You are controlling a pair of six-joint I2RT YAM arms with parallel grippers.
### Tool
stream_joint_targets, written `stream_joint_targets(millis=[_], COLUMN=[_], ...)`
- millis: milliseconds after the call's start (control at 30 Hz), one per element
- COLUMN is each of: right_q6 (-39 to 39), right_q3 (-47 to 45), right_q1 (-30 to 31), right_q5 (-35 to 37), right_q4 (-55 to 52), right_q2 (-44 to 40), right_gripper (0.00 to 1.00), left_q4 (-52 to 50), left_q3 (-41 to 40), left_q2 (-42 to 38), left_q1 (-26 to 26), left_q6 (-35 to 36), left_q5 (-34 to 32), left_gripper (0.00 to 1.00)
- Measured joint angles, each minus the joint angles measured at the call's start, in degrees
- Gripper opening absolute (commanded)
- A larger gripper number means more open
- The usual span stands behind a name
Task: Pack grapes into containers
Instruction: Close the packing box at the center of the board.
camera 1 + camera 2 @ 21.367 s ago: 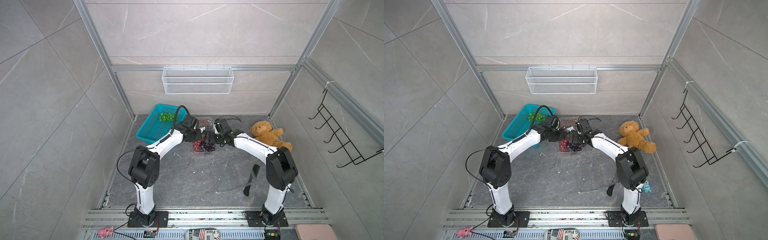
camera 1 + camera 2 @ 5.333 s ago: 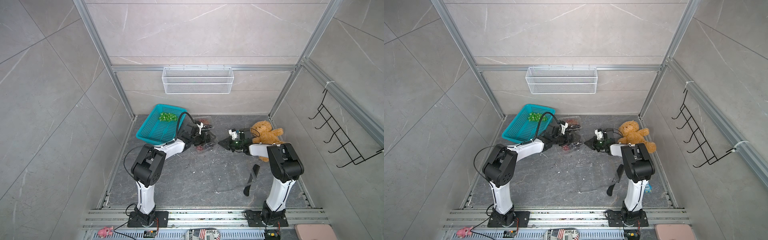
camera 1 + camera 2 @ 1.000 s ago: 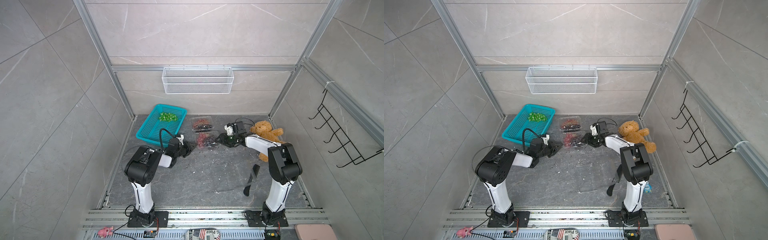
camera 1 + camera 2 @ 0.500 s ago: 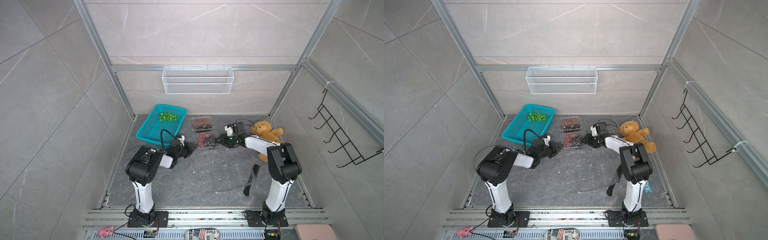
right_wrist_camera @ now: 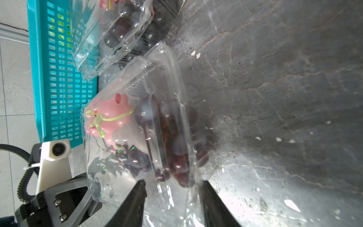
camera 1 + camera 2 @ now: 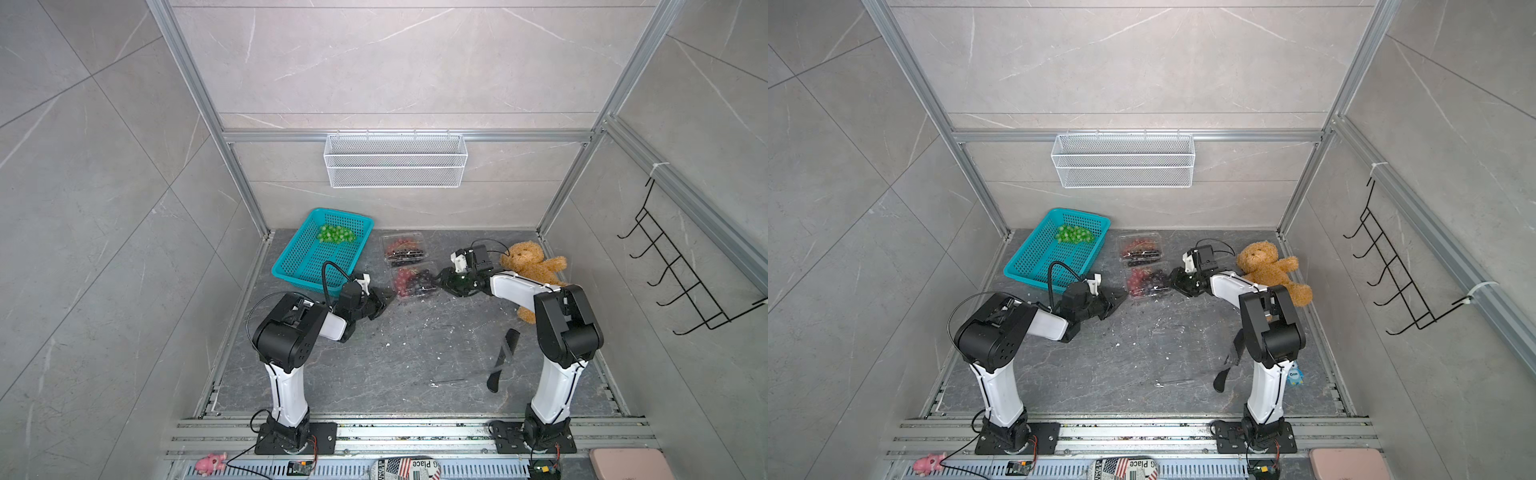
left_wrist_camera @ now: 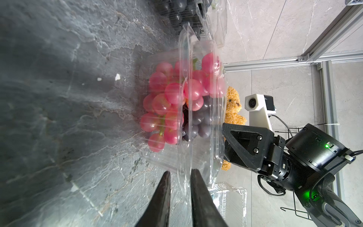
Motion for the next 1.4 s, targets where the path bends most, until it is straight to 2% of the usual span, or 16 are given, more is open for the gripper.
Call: stream_joint_targets(millis=[300,1000,1400], right_q6=[1.3,1.4,1.5], right_q3=[0.0,-0.5,-1.1], right_q1=[0.0,0.0,0.0], right_q5=[0.0,-0.3,-0.7], right_q4=[0.0,0.4,1.2], right_q2=[0.0,0.0,0.0], right_gripper=[0.46,0.45,0.44], left_q4=[-0.7,-0.9,-1.2], left_q3=[-2.6,-0.4,0.0], left_q2=[-2.9,-1.2,-1.0], left_q1=[-0.8,-1.2,-1.2], left_q6=[0.0,-0.2,-0.3], left_q5=[0.0,-0.1,-1.3], left_gripper=[0.2,0.18,0.12])
